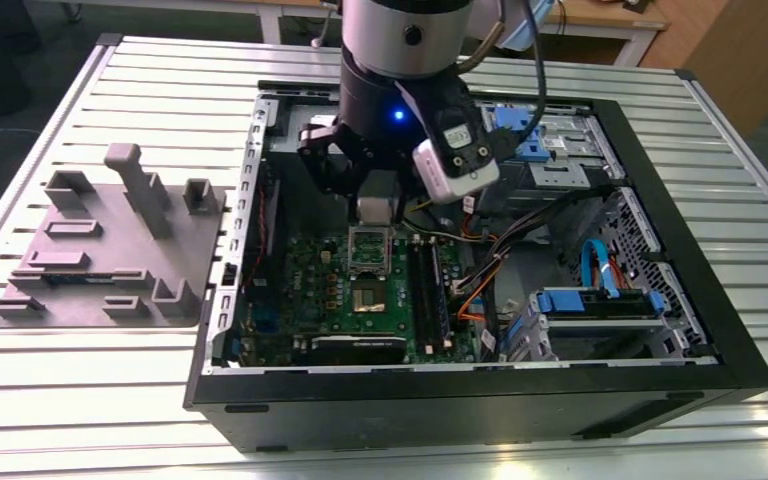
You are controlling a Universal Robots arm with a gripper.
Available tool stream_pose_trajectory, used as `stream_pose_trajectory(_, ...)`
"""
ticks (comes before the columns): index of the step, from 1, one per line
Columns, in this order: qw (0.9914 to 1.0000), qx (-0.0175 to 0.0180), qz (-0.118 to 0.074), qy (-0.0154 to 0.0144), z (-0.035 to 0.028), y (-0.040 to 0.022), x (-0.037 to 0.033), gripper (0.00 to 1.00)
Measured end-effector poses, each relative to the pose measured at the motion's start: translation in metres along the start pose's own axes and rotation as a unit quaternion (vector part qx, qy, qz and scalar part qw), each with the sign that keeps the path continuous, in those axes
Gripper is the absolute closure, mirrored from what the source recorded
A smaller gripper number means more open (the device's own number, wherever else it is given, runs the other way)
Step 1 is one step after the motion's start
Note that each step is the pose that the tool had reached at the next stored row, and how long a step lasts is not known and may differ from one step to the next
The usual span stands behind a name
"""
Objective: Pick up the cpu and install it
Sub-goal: 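Place the cpu into insertion slot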
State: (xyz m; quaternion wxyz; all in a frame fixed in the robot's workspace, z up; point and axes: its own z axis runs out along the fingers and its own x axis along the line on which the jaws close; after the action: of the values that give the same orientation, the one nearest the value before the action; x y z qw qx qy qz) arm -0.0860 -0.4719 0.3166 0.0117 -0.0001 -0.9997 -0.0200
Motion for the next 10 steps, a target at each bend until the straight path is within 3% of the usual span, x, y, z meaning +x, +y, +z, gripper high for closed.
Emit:
stream_pose_trajectory(4,1.0,0.0,0.0,0.0004,0.0047,-0.0078,-0.0005,0.53)
stream_pose_trajectory(10,0.99993,-0.0003,0.012,-0.0001,0.0154,-0.0097,-0.0019,0.53)
